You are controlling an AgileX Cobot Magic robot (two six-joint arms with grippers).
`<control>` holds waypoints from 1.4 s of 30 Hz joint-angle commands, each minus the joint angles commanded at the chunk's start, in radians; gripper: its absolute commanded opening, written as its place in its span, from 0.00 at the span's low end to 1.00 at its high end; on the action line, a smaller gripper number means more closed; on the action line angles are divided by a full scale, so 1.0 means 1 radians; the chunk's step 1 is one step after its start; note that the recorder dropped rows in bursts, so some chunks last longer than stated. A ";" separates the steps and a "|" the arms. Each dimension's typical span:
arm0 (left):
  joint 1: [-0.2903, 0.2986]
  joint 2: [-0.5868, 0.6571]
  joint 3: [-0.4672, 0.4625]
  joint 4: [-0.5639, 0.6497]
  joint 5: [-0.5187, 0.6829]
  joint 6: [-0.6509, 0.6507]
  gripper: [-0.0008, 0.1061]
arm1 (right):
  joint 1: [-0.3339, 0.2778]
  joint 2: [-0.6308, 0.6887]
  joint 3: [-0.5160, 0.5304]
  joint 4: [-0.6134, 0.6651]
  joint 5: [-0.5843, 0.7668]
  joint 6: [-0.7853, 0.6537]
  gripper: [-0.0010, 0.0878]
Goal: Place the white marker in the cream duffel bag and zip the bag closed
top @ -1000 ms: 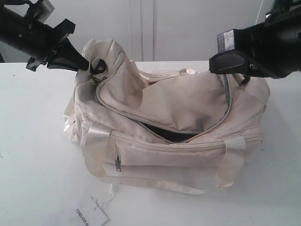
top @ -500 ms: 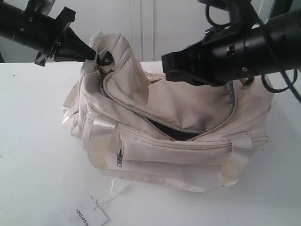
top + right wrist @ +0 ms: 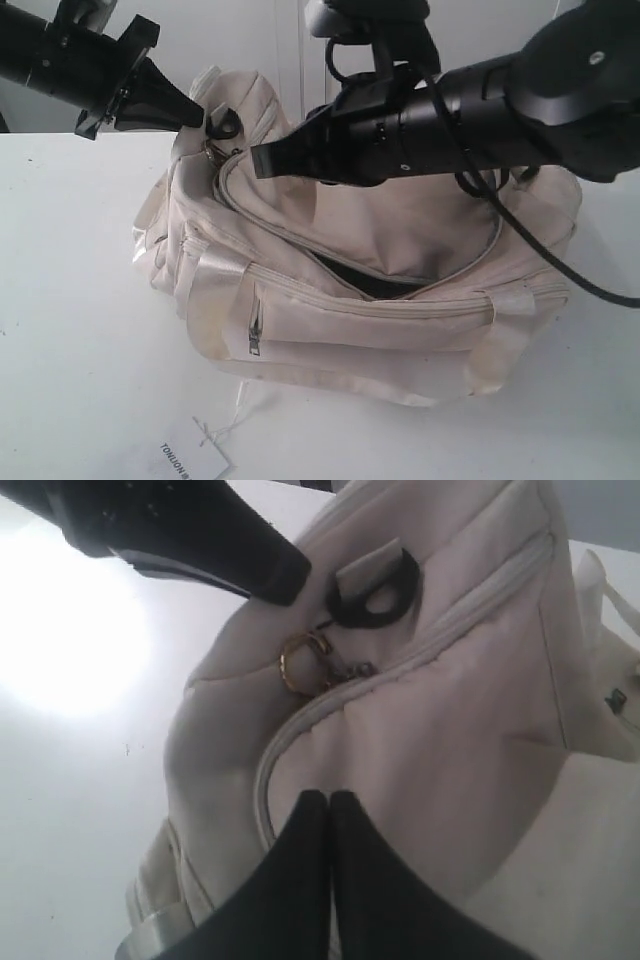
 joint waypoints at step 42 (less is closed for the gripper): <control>0.000 0.000 0.000 -0.098 0.041 0.100 0.01 | 0.088 0.232 -0.102 -0.002 -0.255 -0.468 0.38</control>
